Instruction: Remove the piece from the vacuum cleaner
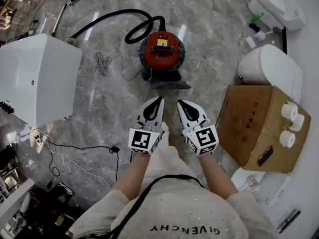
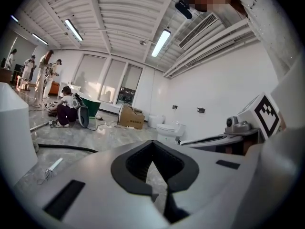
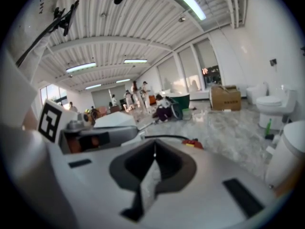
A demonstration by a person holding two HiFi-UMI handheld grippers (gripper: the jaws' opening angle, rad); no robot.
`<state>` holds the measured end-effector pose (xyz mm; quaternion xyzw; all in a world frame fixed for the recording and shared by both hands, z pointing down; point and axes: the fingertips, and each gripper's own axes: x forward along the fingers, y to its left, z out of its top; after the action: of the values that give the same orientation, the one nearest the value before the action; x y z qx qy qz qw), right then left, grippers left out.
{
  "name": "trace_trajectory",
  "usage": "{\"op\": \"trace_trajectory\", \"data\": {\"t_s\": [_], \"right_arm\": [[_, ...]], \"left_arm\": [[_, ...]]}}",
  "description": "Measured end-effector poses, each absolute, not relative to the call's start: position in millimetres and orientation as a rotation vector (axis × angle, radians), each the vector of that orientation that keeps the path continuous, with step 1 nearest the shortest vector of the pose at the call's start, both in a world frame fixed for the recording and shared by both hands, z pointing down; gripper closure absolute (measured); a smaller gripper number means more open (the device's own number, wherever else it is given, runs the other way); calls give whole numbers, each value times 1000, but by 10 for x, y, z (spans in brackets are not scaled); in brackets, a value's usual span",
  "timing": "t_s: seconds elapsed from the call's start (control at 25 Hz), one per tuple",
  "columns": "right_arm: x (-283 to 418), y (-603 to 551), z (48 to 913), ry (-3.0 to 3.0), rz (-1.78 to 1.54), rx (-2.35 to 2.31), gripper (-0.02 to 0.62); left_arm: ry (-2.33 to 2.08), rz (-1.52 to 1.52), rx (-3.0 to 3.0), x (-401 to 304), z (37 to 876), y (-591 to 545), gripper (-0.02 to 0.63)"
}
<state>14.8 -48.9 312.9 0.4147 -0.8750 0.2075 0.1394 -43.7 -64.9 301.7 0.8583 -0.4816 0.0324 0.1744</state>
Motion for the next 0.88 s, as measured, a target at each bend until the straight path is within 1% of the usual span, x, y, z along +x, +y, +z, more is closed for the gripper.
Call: {"op": "trace_trajectory", "data": {"t_s": [0.44, 0.76, 0.88], "right_arm": [[228, -664, 3632, -2440, 700, 1176, 581], [178, -795, 4070, -2432, 798, 1085, 581], [155, -882, 4257, -2434, 806, 1061, 581]], "left_arm": [[-1265, 189, 2449, -285, 3489, -893, 584], [-1130, 333, 2414, -116, 4065, -923, 584], [-1145, 344, 2406, -105, 4249, -997, 584]]}}
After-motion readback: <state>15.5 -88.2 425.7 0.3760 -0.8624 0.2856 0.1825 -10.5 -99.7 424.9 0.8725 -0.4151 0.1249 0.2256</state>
